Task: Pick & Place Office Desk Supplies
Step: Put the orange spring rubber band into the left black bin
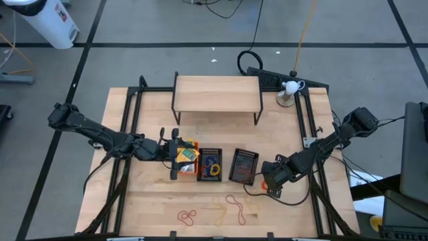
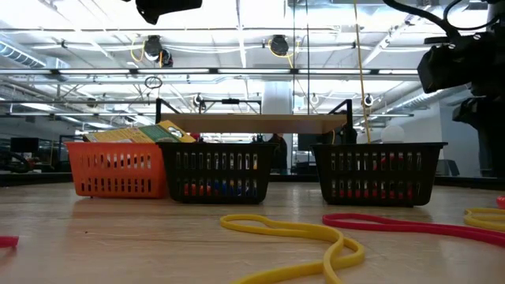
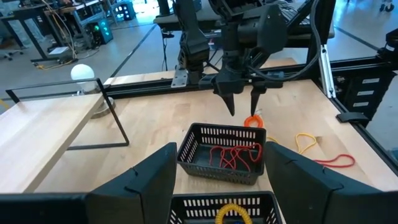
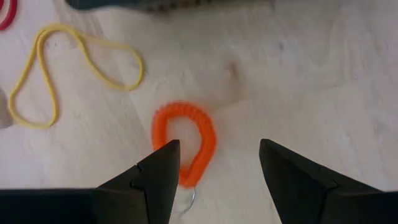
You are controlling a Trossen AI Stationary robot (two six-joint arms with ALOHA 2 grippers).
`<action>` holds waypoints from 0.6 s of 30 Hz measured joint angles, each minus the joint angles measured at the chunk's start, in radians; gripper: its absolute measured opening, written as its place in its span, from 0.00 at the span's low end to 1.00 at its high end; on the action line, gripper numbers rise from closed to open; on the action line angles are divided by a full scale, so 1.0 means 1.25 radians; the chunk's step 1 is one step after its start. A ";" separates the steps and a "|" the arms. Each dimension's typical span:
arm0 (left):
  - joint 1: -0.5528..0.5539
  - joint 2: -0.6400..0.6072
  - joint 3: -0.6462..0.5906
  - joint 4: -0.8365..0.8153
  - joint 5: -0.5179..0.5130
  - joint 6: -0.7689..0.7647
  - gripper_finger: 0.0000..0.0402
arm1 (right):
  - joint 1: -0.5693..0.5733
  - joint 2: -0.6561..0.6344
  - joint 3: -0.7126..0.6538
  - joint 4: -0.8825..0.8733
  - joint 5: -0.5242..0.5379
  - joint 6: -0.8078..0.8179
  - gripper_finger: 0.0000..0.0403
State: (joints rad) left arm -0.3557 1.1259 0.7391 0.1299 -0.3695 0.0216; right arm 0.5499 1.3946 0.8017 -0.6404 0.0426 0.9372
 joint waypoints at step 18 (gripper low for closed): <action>0.000 0.000 0.000 0.000 0.000 0.002 0.59 | 0.000 0.127 0.003 0.062 -0.008 -0.024 0.47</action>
State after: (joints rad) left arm -0.3553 1.1259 0.7391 0.1295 -0.3691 0.0238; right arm 0.5498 1.5528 0.8050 -0.5624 0.0326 0.9071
